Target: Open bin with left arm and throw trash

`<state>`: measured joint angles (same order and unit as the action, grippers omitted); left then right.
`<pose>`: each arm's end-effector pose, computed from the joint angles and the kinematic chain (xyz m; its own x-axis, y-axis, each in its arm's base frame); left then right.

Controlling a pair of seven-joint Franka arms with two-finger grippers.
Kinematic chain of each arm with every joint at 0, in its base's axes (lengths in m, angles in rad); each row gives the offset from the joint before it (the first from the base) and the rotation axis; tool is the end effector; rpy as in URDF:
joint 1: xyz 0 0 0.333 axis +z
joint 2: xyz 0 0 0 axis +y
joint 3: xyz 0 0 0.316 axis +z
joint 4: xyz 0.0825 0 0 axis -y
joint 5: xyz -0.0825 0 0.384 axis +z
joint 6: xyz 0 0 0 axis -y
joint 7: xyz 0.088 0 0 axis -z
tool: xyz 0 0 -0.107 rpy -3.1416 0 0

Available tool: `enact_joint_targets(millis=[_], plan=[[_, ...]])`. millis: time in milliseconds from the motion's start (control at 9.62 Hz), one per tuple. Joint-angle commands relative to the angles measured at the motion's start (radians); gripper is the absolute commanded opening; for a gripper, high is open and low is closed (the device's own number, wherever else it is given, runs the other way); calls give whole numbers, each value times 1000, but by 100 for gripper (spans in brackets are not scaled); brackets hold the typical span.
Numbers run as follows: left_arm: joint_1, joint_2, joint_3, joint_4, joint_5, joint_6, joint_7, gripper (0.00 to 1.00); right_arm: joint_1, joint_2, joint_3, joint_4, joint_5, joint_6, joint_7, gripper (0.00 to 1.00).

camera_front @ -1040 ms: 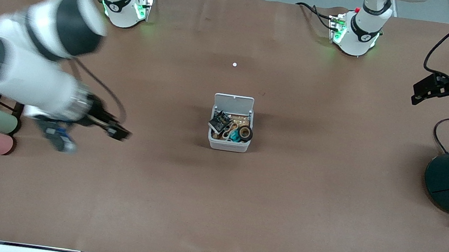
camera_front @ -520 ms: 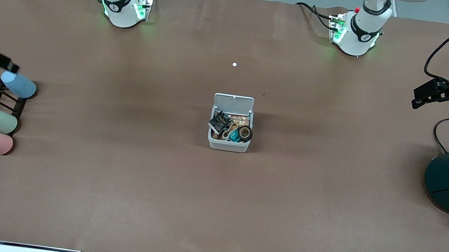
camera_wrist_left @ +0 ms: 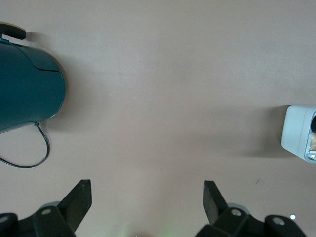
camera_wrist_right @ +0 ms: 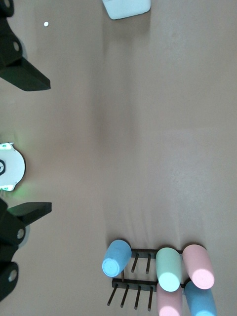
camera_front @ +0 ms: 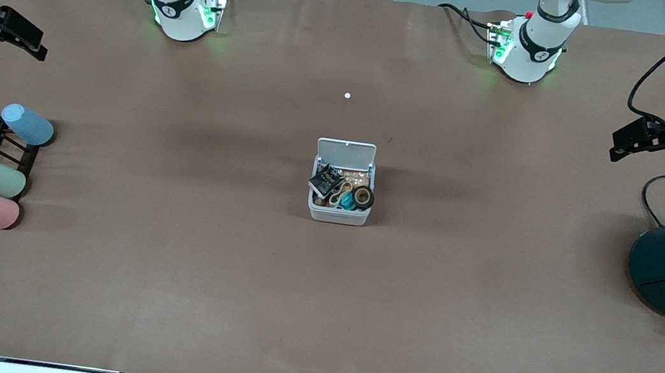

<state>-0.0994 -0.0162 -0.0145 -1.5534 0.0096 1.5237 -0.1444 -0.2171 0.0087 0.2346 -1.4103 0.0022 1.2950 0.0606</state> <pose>0.5415 -0.0609 0.6375 0.9994 0.0310 -0.0119 0.0308 -0.9995 -0.0117 0.5263 0.0088 0.6710 0.9914 -0.0424 -0.1235 -0.0423 -0.9991 0.0033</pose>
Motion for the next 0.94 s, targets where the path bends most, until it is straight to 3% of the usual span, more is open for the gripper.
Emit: enact_joint_targets(millis=[0,416,624,832], plan=[[0,12,5,21,-14,15,16,100,-10,-12,3,17,-10,1,-30,99],[1,18,7,21,-10,23,22,100,5,-10,-18,17,-2,4,-30,99],[1,18,8,23,-11,23,35,100,269,-10,-308,17,7,6,-31,99],[1,18,8,21,-11,23,35,100,285,-10,-321,19,4,6,-31,99]])
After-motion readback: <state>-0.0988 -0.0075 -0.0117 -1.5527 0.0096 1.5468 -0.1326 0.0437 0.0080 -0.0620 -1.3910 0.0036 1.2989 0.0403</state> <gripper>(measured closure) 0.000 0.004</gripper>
